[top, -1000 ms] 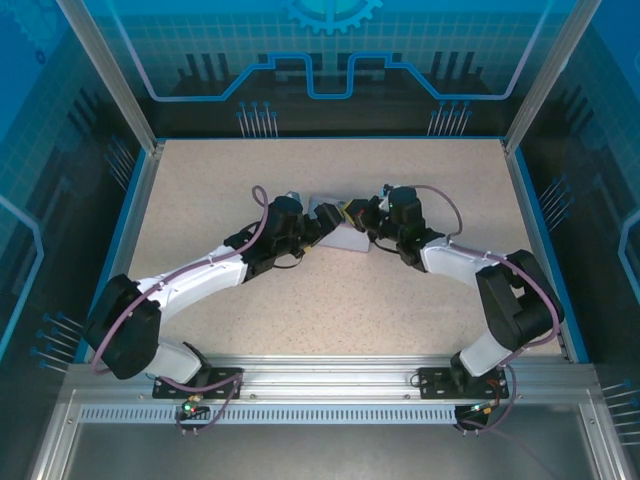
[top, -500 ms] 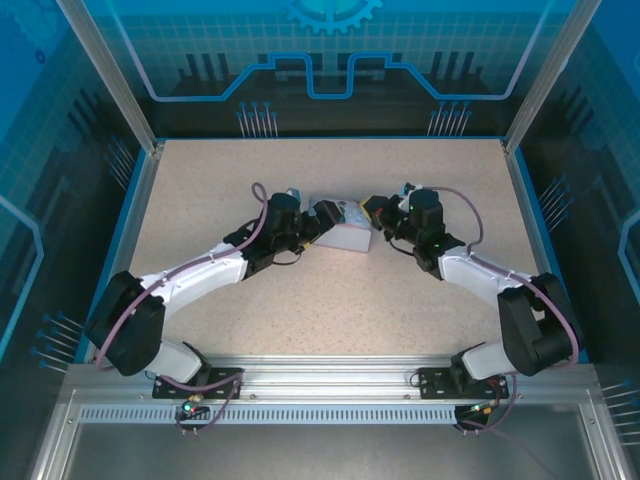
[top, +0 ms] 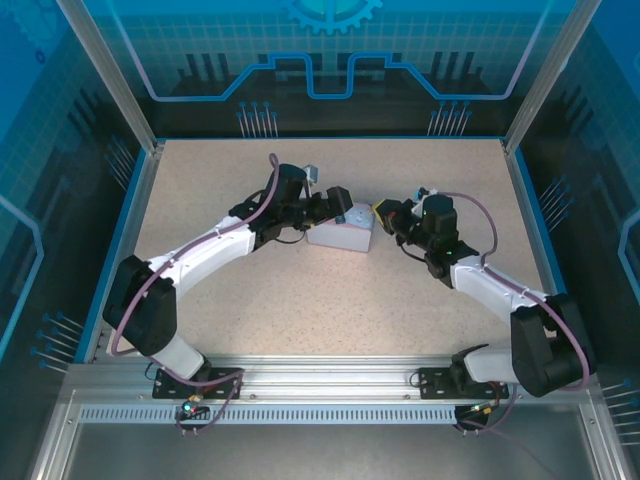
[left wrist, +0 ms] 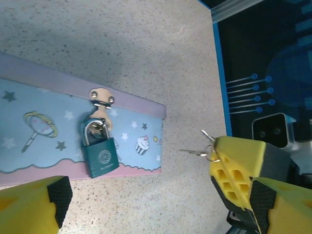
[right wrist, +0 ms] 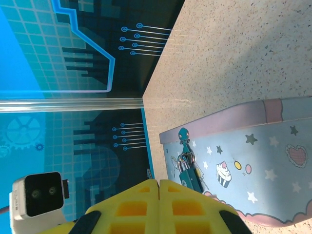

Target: Unlock a padlock with a key

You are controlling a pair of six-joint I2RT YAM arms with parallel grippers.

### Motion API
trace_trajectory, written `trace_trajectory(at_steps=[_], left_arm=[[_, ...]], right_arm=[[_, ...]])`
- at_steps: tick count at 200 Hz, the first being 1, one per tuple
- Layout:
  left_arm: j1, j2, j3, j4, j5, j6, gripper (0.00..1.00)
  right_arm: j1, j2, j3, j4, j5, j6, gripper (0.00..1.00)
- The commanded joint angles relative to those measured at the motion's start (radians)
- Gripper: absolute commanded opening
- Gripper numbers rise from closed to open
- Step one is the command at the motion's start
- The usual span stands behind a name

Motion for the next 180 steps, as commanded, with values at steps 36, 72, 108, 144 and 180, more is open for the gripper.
trace_trajectory(at_steps=[36, 72, 108, 144, 180], left_arm=[[0.001, 0.002, -0.084, 0.024, 0.017, -0.074, 0.91], [-0.001, -0.014, -0.123, 0.046, 0.002, -0.1, 0.91], [0.003, -0.05, -0.209, 0.145, -0.055, -0.183, 0.89], [0.022, -0.095, -0.267, 0.213, -0.116, -0.25, 0.88], [0.03, -0.088, -0.25, 0.219, -0.121, -0.246, 0.88]], right_arm=[[0.012, 0.135, 0.138, -0.015, -0.022, -0.039, 0.0], [0.062, 0.232, 0.191, 0.0, -0.021, -0.039, 0.0], [0.116, 0.288, 0.191, 0.037, -0.017, -0.014, 0.0], [0.16, 0.287, 0.179, 0.049, -0.01, -0.001, 0.0], [0.162, 0.263, 0.175, 0.047, -0.007, -0.001, 0.0]])
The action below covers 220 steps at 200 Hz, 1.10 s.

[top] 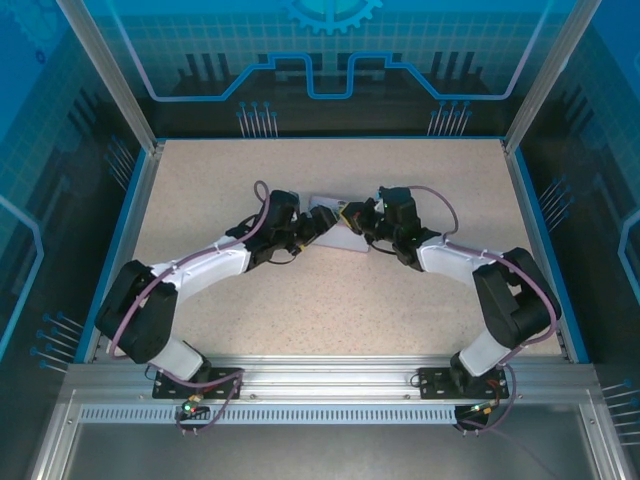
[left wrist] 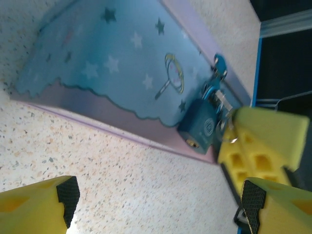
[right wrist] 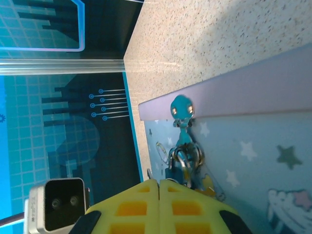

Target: Unlock a padlock with a key

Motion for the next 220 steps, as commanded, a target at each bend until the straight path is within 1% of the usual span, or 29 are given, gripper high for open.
trace_trajectory(at_steps=[1, 17, 51, 70, 90, 108, 120, 139, 160, 202, 220], left_arm=[[0.011, -0.016, 0.013, 0.035, -0.027, -0.02, 0.88], [0.014, -0.001, 0.035, 0.016, -0.012, -0.007, 0.88], [0.026, 0.002, 0.064, -0.033, 0.009, 0.038, 0.88], [0.03, -0.008, 0.069, -0.055, 0.005, 0.057, 0.88], [0.031, -0.024, 0.051, -0.052, 0.005, 0.059, 0.88], [0.03, -0.037, 0.026, -0.045, 0.011, 0.055, 0.88], [0.03, -0.046, 0.004, -0.03, 0.024, 0.044, 0.88], [0.03, -0.046, -0.016, -0.007, 0.064, 0.043, 0.89], [0.03, -0.02, 0.004, -0.013, 0.116, 0.064, 0.9], [0.03, 0.016, 0.027, 0.003, 0.117, 0.063, 0.9], [0.031, 0.027, 0.021, 0.028, 0.123, 0.046, 0.91]], right_arm=[[0.002, -0.025, 0.005, 0.013, 0.002, 0.004, 0.0], [-0.02, -0.044, 0.004, 0.005, 0.008, -0.001, 0.0], [-0.102, -0.07, 0.028, -0.041, -0.013, -0.022, 0.0], [-0.131, -0.057, 0.116, -0.094, -0.022, -0.06, 0.0], [-0.147, -0.001, 0.205, -0.143, -0.039, -0.099, 0.0], [-0.147, 0.071, 0.285, -0.168, -0.051, -0.127, 0.0], [-0.145, 0.118, 0.33, -0.215, -0.058, -0.138, 0.0], [-0.139, 0.184, 0.389, -0.24, -0.065, -0.152, 0.0], [-0.125, 0.239, 0.445, -0.275, -0.071, -0.176, 0.0], [-0.098, 0.303, 0.512, -0.347, -0.107, -0.219, 0.0], [-0.086, 0.307, 0.507, -0.367, -0.12, -0.232, 0.0]])
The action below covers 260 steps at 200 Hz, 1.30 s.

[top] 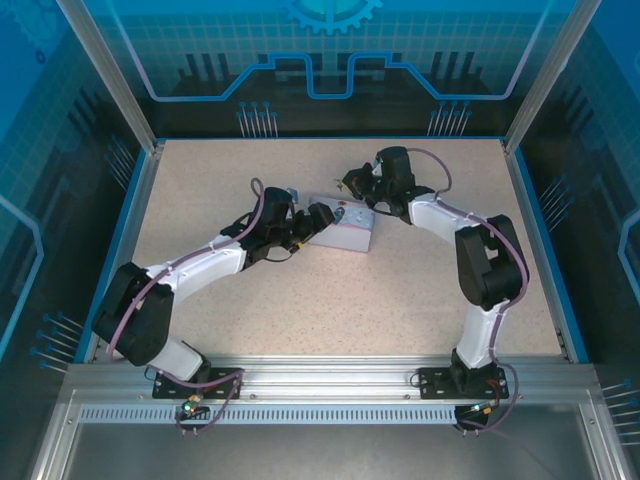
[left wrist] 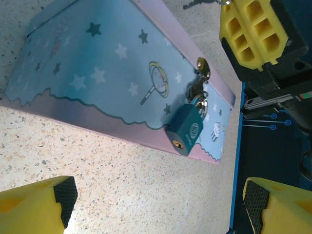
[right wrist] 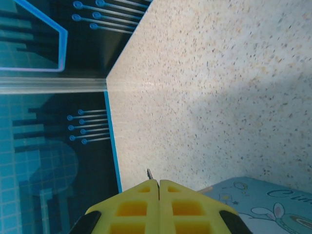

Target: Unlock a padlock with a key

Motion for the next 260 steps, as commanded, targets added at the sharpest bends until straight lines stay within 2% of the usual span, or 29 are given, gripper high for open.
trace_trajectory(at_steps=[1, 103, 138, 185, 260], left_arm=[[0.008, 0.022, 0.022, 0.042, 0.033, 0.004, 0.91], [0.002, 0.007, -0.091, 0.164, 0.042, -0.069, 0.91], [-0.049, 0.011, -0.128, 0.225, 0.026, -0.081, 0.92], [-0.109, 0.036, -0.223, 0.441, -0.071, -0.146, 0.93], [-0.153, 0.139, -0.248, 0.667, -0.263, -0.083, 0.94]], right_arm=[[0.023, 0.007, 0.031, -0.055, -0.042, -0.044, 0.0], [0.072, -0.099, -0.146, 0.015, -0.03, -0.017, 0.0], [0.09, -0.109, -0.151, 0.021, -0.036, -0.008, 0.0], [0.111, -0.093, -0.132, 0.006, -0.041, -0.01, 0.0], [0.131, -0.034, -0.057, -0.036, -0.06, -0.011, 0.0]])
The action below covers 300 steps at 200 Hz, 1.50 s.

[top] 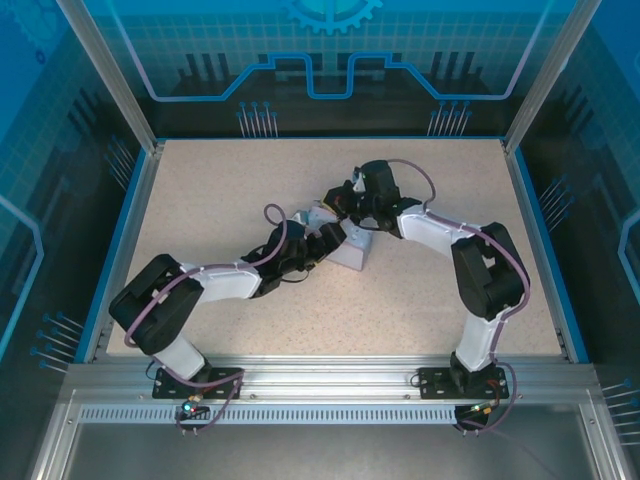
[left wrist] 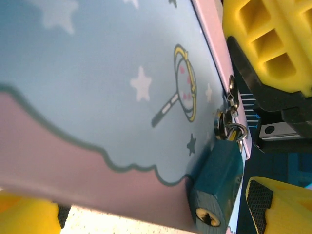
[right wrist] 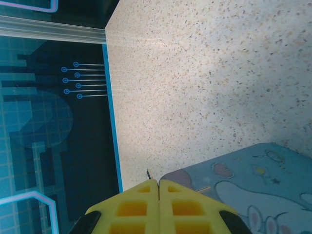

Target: Unlock a padlock with a key

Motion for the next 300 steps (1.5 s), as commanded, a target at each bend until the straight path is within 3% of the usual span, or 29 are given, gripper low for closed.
trace_trajectory(at_steps=[1, 69, 181, 219, 300], left_arm=[[-0.01, 0.045, -0.011, 0.147, -0.097, 0.046, 0.94], [-0.019, 0.184, 0.016, 0.322, -0.112, 0.041, 0.95], [-0.038, 0.004, -0.208, 0.316, -0.072, 0.111, 0.99], [-0.038, -0.028, -0.252, 0.223, -0.077, 0.097, 0.99], [0.0, -0.09, -0.086, -0.281, -0.127, 0.109, 0.99]], right_arm=[[0.021, 0.036, 0.039, -0.048, -0.031, 0.001, 0.0], [0.02, 0.079, 0.076, -0.083, -0.03, -0.001, 0.0], [-0.061, 0.12, 0.167, -0.102, 0.013, -0.036, 0.0], [-0.086, 0.136, 0.192, -0.118, 0.002, -0.048, 0.0], [-0.149, 0.086, 0.224, -0.073, -0.044, -0.039, 0.0]])
